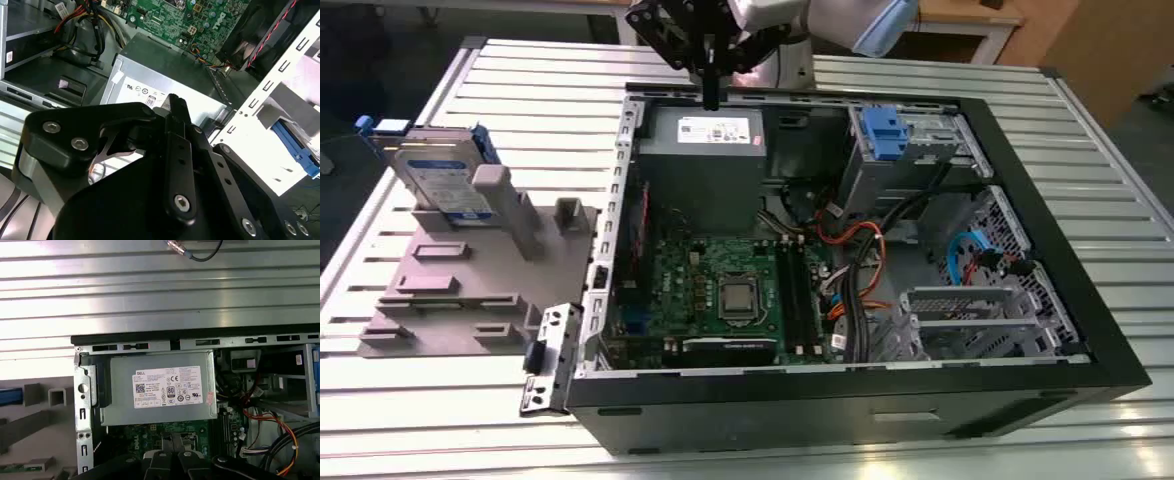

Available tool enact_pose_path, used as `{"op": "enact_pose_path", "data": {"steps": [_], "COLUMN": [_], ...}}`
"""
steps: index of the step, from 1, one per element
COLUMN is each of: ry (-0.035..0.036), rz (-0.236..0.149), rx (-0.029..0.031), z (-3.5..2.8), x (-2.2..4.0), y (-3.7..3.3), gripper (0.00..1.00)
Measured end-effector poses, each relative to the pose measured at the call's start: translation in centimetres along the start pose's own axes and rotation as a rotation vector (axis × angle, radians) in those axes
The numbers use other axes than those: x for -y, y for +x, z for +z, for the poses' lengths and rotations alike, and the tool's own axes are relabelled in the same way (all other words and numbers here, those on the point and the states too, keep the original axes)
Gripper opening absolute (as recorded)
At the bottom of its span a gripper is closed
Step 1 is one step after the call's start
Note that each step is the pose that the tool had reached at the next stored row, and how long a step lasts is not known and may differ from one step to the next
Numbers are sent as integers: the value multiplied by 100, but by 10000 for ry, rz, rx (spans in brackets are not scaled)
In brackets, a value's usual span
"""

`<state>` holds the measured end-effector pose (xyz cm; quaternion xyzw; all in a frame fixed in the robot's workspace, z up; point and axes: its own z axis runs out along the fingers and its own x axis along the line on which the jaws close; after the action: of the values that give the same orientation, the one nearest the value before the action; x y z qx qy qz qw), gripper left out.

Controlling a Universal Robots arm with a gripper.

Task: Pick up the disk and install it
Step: 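Reach for the disk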

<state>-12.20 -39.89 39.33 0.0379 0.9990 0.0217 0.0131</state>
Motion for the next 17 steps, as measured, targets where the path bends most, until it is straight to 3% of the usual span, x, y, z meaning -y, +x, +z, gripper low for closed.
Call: {"op": "enact_pose_path", "data": {"steps": [12,17], "ry": [-1,0], "rz": [1,-1], "rx": [1,0], "z": [0,1], "x": [0,5], "y": [3,57], "gripper": [11,11]}}
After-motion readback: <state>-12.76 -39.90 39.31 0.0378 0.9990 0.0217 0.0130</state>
